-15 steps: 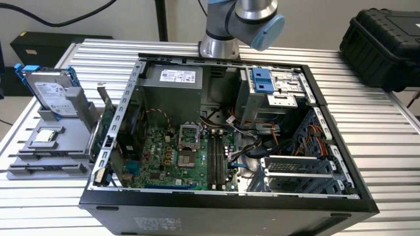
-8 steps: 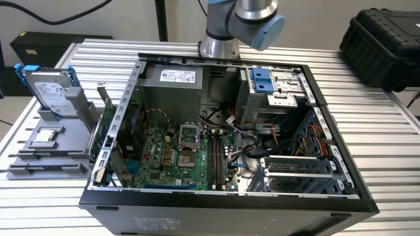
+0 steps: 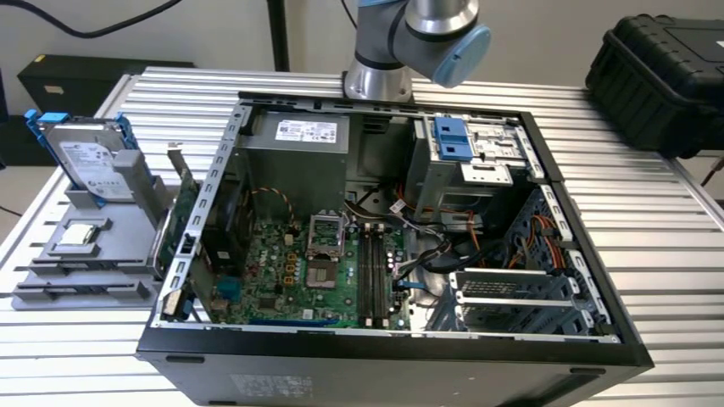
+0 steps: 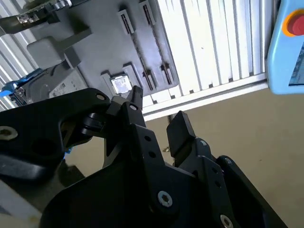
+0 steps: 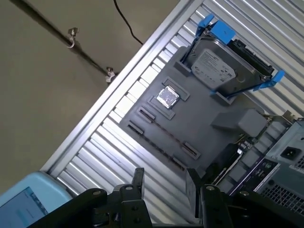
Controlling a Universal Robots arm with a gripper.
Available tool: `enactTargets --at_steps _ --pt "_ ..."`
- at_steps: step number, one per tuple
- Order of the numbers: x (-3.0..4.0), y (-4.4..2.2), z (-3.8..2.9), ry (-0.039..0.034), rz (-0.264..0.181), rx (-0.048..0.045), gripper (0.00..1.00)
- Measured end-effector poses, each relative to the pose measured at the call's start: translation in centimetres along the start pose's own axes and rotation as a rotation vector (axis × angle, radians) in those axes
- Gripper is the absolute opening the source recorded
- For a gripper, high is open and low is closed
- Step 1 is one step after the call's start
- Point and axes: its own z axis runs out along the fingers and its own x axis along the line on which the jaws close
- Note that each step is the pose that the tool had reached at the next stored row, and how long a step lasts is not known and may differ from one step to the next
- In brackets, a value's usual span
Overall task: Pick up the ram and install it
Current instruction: 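Pick up the ram and move it above insertion slot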
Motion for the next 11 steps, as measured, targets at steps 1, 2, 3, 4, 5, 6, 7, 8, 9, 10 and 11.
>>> enactTargets --at_steps 1,2,3,4,5,6,7,8,9,10,11 --pt "0.00 0.00 0.00 0.0009 -0.014 0.0000 1.00" --pt "0.00 0.00 0.00 0.0018 -0.028 -0.0001 1.00" --pt "0.00 0.00 0.00 0.0028 -0.042 -0.0001 1.00" --pt "0.00 0.00 0.00 0.0036 -0.055 -0.0001 1.00" --pt "0.00 0.00 0.00 0.0045 -0.069 -0.0001 1.00" --pt "0.00 0.00 0.00 0.0052 -0.081 -0.0001 1.00" --pt "0.00 0.00 0.00 0.0059 -0.092 -0.0001 1.00" --pt "0.00 0.00 0.00 0.0067 -0.103 -0.0001 1.00" --pt "0.00 -0.01 0.00 0.0074 -0.114 -0.0001 1.00" --pt "0.00 0.00 0.00 0.0080 -0.124 -0.0002 1.00" --pt "0.00 0.00 0.00 0.0088 -0.135 -0.0002 1.00"
